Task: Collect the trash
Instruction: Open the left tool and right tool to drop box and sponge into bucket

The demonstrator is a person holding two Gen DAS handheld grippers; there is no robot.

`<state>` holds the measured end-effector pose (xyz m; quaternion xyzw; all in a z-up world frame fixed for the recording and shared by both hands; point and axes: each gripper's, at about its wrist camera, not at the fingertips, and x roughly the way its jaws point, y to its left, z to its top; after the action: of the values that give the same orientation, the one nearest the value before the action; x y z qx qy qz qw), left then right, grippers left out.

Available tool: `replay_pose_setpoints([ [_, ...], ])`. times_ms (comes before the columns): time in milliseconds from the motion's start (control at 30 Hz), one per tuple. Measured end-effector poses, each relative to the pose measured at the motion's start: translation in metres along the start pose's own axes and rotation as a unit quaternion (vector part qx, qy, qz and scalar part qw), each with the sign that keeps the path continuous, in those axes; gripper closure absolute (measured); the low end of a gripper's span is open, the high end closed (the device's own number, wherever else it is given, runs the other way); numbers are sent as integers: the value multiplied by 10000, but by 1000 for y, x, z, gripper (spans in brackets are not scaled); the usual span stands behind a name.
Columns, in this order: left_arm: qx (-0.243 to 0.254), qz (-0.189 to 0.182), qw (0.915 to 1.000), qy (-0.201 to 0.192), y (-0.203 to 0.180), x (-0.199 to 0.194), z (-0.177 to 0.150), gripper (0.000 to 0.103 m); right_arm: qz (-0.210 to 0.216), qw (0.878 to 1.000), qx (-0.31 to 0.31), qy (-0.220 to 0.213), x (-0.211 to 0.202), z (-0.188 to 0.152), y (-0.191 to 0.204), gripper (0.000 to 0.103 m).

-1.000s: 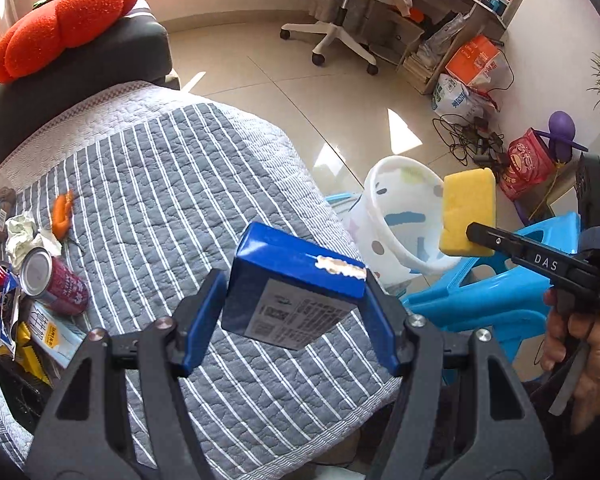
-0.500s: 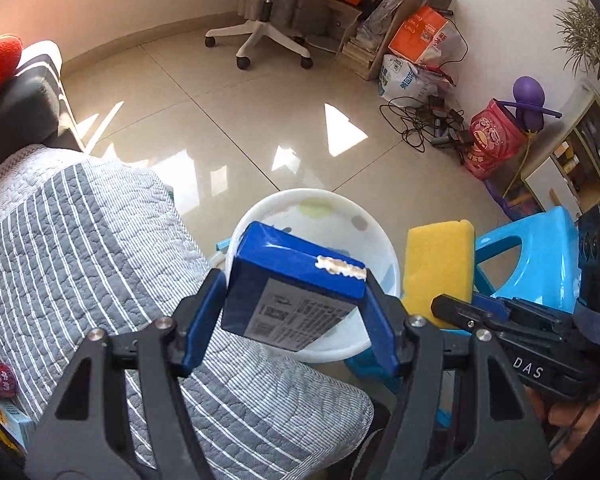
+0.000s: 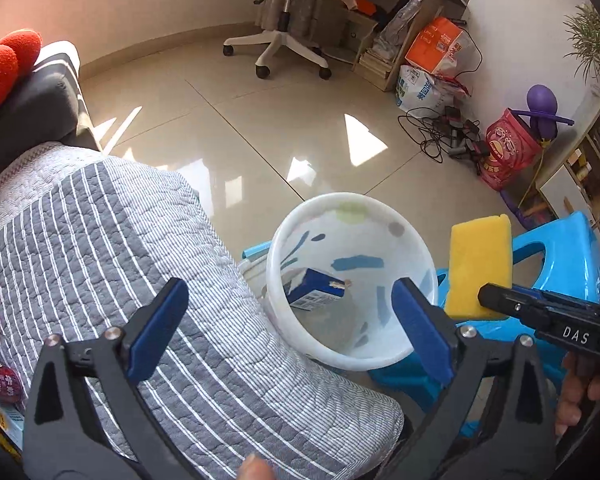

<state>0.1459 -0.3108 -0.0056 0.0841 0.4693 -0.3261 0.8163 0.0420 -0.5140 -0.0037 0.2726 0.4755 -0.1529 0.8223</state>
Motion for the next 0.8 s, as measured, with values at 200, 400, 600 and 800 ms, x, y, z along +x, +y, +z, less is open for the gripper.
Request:
replay_pose_setpoints([
  [200,-180,357,9992,-94,36,-30,-24,1,-29,10000,-45,33,9,4,11,70],
  [400,-209,847,9959,-254,67,-61,-52,1,-234,9997,-44,7,15,6,20,59],
  [600,-322,1011,9942,-185,91,-81,-71,1,-264,9994,-139,-185,5,4,36,27],
  [800,-603,1161,9912,-179,113,-103,-88,1,-307,9974,-566,-320,-2,-5,67,20],
])
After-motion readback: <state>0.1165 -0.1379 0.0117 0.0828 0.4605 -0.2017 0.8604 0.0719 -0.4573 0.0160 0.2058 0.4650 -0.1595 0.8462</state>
